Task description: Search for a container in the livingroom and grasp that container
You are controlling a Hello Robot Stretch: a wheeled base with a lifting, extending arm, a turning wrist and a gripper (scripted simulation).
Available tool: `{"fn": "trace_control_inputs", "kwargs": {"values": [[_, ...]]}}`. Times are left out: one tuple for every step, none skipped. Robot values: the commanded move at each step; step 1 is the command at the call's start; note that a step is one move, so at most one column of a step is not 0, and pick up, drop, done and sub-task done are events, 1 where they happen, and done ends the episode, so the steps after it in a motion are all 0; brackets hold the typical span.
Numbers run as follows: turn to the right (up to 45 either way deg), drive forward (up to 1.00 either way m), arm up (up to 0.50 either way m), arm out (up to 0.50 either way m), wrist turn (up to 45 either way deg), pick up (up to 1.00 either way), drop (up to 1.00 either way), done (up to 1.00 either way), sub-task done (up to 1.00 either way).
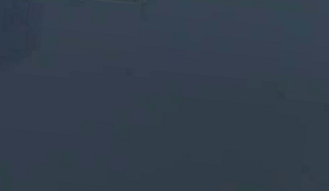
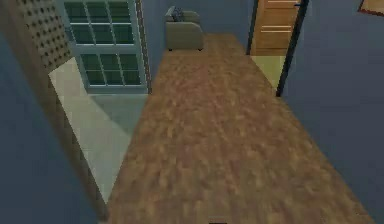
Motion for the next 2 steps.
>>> {"fn": "trace_control_inputs", "kwargs": {"values": [[45.0,0.00,0.00,0.00,0.0,0.00,0.00,0.00,0.00],[45.0,0.00,0.00,0.00,0.0,0.00,0.00,0.00,0.00]]}}
